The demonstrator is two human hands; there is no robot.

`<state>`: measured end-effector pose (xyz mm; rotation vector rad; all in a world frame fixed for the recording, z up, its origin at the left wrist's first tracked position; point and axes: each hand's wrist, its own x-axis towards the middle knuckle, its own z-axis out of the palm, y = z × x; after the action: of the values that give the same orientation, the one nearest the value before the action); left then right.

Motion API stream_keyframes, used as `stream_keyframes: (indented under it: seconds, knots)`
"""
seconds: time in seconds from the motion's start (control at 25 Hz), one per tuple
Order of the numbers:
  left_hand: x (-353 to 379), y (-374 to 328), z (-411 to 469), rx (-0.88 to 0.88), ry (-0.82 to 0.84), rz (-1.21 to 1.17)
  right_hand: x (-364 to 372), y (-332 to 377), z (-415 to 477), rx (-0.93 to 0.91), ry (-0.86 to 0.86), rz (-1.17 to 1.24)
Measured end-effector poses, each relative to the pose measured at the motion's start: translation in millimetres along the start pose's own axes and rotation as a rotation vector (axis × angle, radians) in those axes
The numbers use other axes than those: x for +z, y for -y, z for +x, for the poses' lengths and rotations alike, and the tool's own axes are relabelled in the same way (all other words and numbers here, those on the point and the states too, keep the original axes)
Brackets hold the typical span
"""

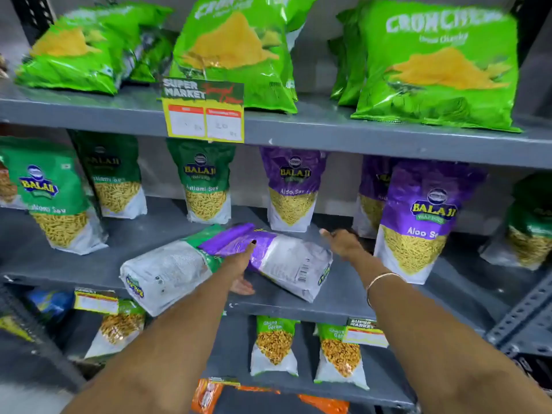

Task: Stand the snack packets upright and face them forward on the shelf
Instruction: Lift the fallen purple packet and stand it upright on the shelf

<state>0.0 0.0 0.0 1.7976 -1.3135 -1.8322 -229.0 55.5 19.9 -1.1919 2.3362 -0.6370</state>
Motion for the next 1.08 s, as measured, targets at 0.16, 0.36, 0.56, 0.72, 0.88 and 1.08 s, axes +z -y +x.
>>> stream_keyframes:
  seconds: [0.16,0.36,0.56,0.72,0.88,1.08]
  knots:
    - [17,-1,14,-0.016,0.086,-0.329,12,-9,21,-0.041,0.310,0.123]
    - [13,-4,22,-0.013,0.075,-0.434,5,-10,27,0.008,0.447,0.066]
    - [-3,-29,3,0.060,0.164,-0.291,-8,-6,6,0.037,0.552,-0.004]
    - [-13,-66,-15,0.238,0.183,-0.131,-8,-1,-11,0.000,0.484,0.097]
    - [-9,-93,-11,0.438,0.165,-0.095,31,-6,-3,-0.050,0.139,0.420]
    - [-2,-98,10,0.535,0.200,-0.063,82,-17,23,-0.023,-0.088,0.555]
